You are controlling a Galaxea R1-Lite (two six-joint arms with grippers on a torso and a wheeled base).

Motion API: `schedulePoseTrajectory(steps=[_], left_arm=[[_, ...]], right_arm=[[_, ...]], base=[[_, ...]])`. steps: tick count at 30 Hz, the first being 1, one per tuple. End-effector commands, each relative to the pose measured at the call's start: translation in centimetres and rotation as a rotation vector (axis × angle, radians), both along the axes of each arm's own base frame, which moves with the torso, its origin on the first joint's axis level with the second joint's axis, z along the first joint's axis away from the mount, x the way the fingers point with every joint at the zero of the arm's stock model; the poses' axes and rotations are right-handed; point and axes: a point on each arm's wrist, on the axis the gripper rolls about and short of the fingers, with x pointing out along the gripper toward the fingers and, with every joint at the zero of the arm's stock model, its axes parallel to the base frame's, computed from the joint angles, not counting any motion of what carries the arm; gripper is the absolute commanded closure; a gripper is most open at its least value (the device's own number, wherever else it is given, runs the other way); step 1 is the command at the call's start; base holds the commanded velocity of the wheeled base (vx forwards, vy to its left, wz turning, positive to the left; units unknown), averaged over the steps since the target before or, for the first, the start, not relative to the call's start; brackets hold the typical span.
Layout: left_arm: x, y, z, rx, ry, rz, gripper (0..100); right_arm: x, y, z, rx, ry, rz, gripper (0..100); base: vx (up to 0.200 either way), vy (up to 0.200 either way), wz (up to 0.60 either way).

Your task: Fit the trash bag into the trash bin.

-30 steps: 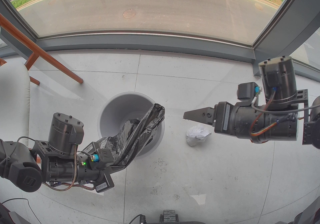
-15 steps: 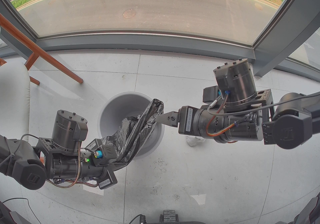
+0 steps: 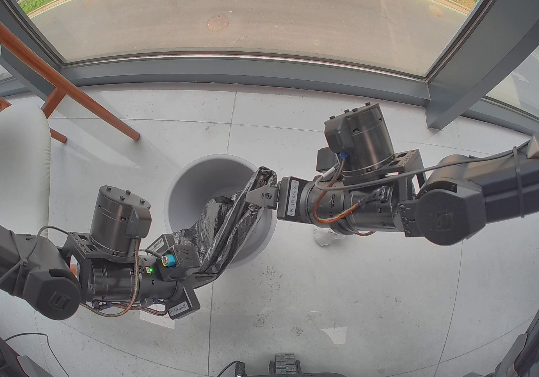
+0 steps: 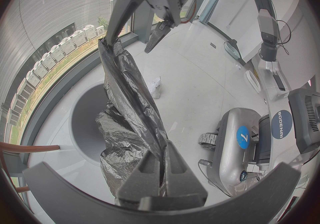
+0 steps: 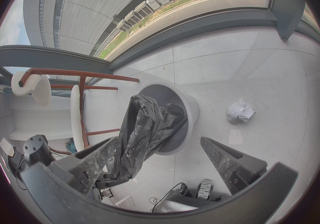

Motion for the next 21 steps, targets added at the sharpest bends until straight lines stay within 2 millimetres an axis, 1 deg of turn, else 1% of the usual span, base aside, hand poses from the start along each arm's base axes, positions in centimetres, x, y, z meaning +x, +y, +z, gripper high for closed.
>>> schedulePoseTrajectory(steps=[1,12,16,21], left_arm=[[0.1,-0.2,-0.1,0.0,0.002,-0.007,100],[0.1,0.0,-0.2,-0.005,0.013,0.013,100],[0.2,0.0,-0.1,-0.006,0.007,0.027,100],[0.2,0.0,-0.1,-0.015,0.017,0.04,100]], right_arm=[[0.9,0.7,-1.1,-0.021,0.006,0.002,0],[1.1,0.3,-1.4,-0.038,0.007,-0.002,0],[0.8,0.1,-2.4,-0.075,0.021,-0.002,0],[0.9,0.1,-2.7,-0.105,0.003,0.006,0]], base=[[0.0,0.0,0.0],[0.0,0.0,0.0],[0.0,0.0,0.0],[0.0,0.0,0.0]])
